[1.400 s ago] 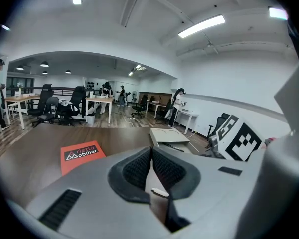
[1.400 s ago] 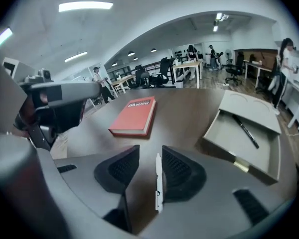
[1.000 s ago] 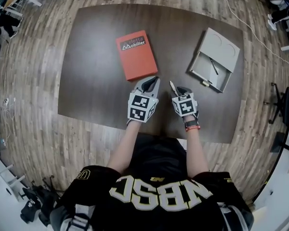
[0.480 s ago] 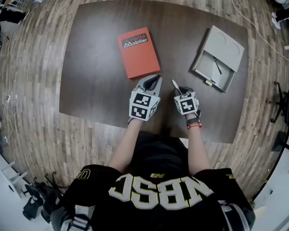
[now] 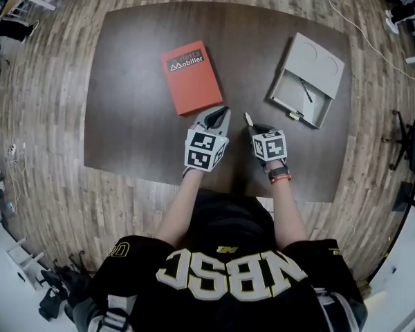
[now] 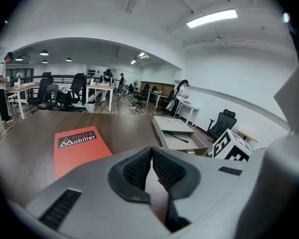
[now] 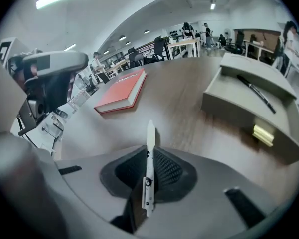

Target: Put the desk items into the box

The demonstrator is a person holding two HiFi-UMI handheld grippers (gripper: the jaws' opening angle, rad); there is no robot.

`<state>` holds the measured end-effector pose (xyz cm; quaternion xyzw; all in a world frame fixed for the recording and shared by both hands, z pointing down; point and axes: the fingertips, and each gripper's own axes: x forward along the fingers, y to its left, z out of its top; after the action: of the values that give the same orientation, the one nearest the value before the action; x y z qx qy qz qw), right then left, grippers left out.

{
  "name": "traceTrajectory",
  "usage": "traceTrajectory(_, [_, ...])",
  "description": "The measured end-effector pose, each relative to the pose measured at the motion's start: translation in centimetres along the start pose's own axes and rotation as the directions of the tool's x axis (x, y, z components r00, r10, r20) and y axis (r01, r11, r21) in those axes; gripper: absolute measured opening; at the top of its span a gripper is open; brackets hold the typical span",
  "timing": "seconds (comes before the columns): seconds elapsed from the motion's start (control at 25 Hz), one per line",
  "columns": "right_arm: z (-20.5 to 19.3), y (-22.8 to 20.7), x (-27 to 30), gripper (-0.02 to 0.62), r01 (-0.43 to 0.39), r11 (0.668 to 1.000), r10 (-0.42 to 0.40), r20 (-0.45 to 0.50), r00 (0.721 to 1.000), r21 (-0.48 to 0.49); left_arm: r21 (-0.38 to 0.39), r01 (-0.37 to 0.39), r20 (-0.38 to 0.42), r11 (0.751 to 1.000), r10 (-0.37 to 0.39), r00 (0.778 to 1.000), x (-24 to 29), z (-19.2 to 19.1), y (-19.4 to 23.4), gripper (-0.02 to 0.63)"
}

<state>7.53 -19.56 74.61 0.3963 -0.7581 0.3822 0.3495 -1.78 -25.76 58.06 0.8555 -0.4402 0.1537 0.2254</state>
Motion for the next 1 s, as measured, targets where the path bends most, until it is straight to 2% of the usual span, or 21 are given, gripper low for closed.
traceTrajectory(0.2, [1.4,-1.3,-2.2,0.052,-0.032,0.999,0.03,0.047,0.998,0.035,0.01,0.018,-0.012,1.0,-0.018,1.0,1.2,0.3,-0.6,0.026])
traceTrajectory(0.56, [2.9,-7.0,-7.1,0.052,-0.016,1.0,0.017,0.066,0.998,-0.015,0.02,0.102,-0.044,0.995,-0.101,0.994,4.8,0.2,-4.1,0.026])
traceTrajectory(0.84, [3.6,-11.5,-9.1,0.052,0.022,0.994,-0.019,0.028,0.999,-0.107,0.031,0.16,-0.081,0.987,-0.157,0.984,6.3,-0.6,-6.4,0.026])
traceTrajectory(1.0, [5.3,-13.6,-9.3,0.052,0.044,0.978,-0.04,0.021,0.999,-0.204,0.018,0.184,-0.087,0.983,-0.182,0.979,6.9,-0.8,-7.2,0.026])
